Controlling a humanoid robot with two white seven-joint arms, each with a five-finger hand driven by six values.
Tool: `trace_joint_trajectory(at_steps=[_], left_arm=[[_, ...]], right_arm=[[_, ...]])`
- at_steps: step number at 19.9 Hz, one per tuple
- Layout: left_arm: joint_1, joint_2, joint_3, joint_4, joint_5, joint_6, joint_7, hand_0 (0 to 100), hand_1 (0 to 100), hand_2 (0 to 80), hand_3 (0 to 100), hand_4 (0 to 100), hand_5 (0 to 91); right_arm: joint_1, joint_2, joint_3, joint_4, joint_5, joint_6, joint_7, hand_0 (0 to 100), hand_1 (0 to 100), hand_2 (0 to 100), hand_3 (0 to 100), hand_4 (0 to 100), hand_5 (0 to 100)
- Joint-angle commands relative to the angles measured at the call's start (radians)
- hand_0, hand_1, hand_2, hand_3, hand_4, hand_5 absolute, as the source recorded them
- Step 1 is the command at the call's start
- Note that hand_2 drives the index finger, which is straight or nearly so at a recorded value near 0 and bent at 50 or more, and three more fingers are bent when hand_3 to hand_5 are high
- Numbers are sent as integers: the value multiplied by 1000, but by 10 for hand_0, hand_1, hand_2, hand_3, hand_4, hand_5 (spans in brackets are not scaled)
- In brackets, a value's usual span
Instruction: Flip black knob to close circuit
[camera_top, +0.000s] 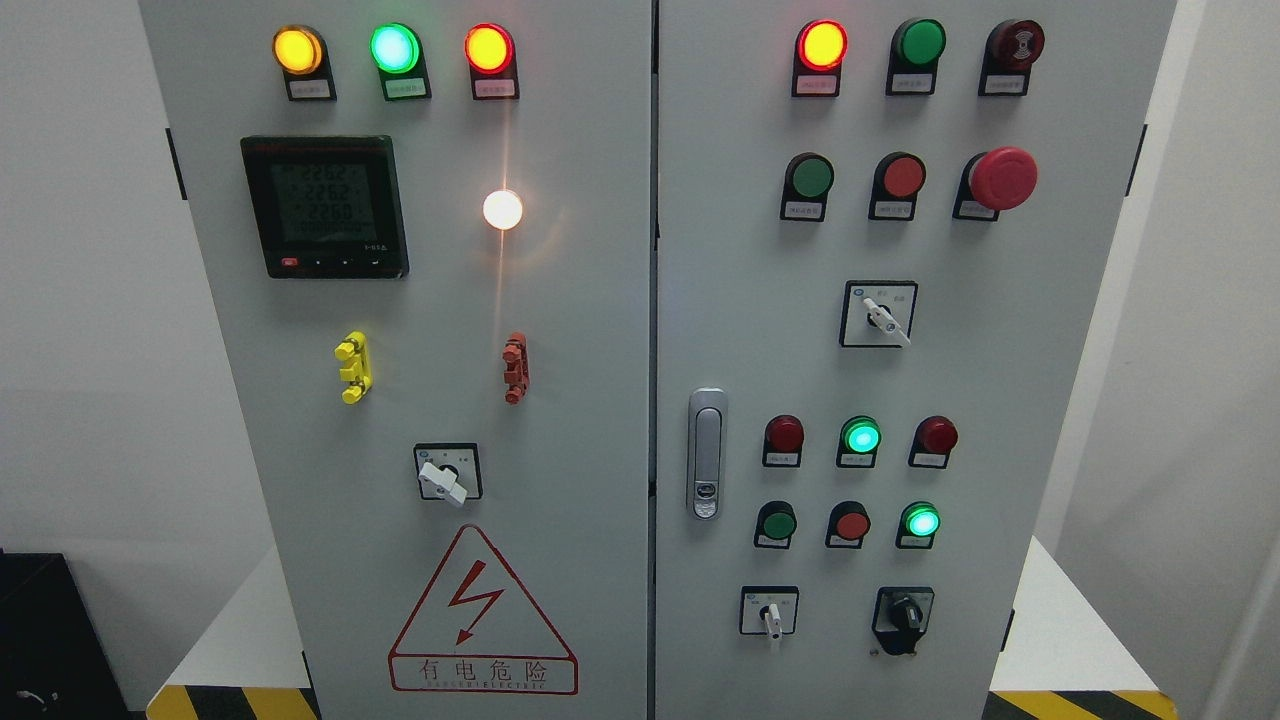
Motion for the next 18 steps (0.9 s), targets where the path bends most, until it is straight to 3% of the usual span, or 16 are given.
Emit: trace_joint_trajectory(at_steps=[1,3,5,8,12,18], left_arm=[[0,0,0,0,0,0,1,120,556,0,0,0,0],[0,0,0,0,0,0,1,120,556,0,0,0,0],[0,0,0,0,0,0,1,120,556,0,0,0,0],[0,0,0,0,0,0,1,120,556,0,0,0,0],[0,0,0,0,0,0,1,120,556,0,0,0,0],[0,0,0,0,0,0,1,120,556,0,0,0,0]], right_arm=[[0,-12,6,-176,113,27,-8,0,118,0,0,0,0],[0,-26,5,-245,150,56,-13,0,121,0,25,3,0],[0,-41,5,-314,200,88,-13,0,125,0,116,123,0],[-3,-66,2,-400,289,91,-37,0,133,96,251,259,60],[-12,-84,-7,-527,429,104,-43,0,143,211,378,339,183],[-38,-100,-9,-720,529,116,-36,0,145,289,482,418,255]])
